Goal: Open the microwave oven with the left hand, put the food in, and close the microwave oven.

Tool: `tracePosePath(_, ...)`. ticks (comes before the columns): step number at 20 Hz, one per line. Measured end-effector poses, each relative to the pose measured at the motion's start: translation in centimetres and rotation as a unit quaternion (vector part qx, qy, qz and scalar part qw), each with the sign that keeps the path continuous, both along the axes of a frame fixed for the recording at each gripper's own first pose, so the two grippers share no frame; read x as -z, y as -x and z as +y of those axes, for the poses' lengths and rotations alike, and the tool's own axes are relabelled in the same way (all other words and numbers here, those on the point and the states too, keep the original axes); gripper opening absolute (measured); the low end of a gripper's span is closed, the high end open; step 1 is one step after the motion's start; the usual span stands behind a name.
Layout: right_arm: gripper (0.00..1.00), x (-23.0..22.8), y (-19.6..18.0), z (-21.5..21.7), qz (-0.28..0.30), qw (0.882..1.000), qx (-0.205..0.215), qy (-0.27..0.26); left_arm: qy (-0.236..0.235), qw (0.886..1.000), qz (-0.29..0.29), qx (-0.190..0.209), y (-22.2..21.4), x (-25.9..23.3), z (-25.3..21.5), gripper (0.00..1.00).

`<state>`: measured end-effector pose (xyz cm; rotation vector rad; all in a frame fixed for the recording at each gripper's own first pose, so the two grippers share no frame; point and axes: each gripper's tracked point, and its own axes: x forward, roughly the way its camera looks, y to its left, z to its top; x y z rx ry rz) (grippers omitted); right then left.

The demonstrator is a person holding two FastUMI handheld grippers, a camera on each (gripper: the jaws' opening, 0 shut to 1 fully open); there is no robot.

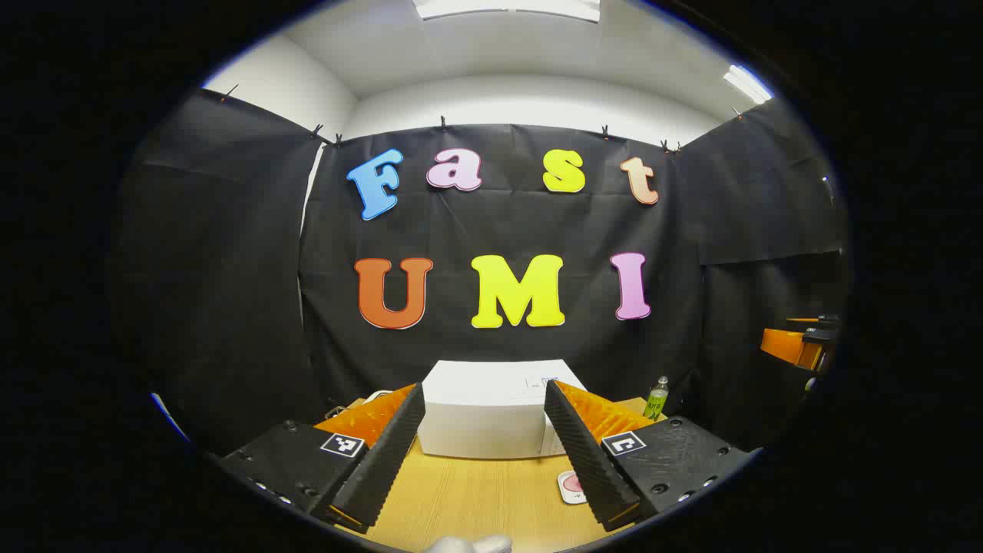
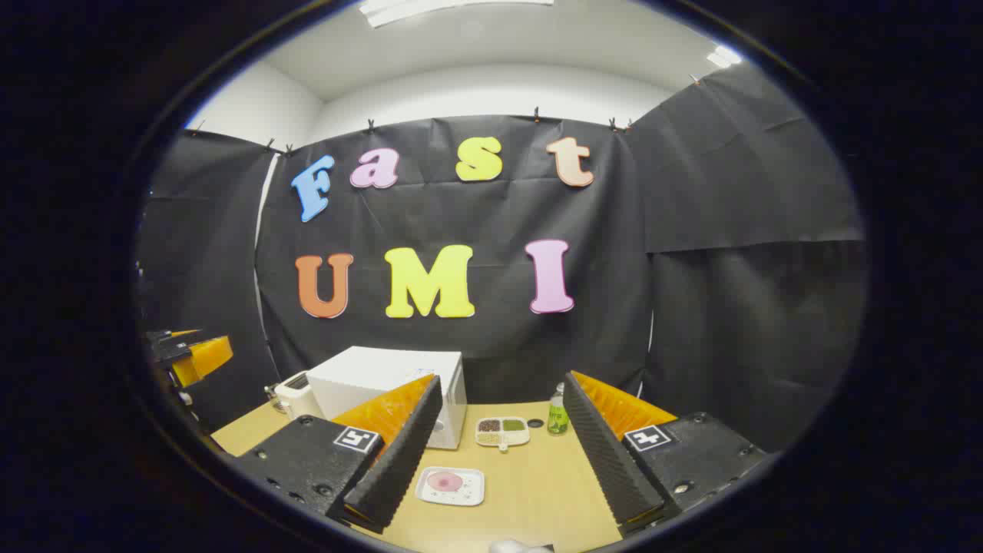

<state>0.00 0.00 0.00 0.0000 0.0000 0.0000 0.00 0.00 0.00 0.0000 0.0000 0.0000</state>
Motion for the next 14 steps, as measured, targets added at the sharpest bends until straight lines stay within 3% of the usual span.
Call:
tracePosePath(3, 0.92, 0.1, -0.1, 0.3, 0.002, 1.000, -0.002, 0.000, -0.005, 1.000, 0.003, -0.002, -0.1, 0.4, 0.1, 0.96)
tracePosePath(4, 1.00, 0.3, -0.2, 0.4, 0.002, 1.000, -0.003, 0.001, -0.006, 1.000, 0.004, -0.002, -0.1, 0.4, 0.0, 0.96)
tracePosePath(6, 1.00, 0.4, -0.4, 0.8, 0.003, 1.000, -0.006, 0.003, -0.008, 1.000, 0.008, -0.003, 0.0, 0.5, 0.1, 0.96)
tracePosePath(7, 0.92, 0.4, -0.5, 1.1, 0.003, 1.000, -0.008, 0.003, -0.007, 1.000, 0.009, -0.004, 0.0, 0.4, 0.1, 0.96)
tracePosePath(14, 0.92, 0.4, -1.6, 1.1, 0.003, 1.000, -0.015, 0.003, -0.013, 1.000, 0.003, -0.010, -1.0, 0.8, 0.3, 0.96)
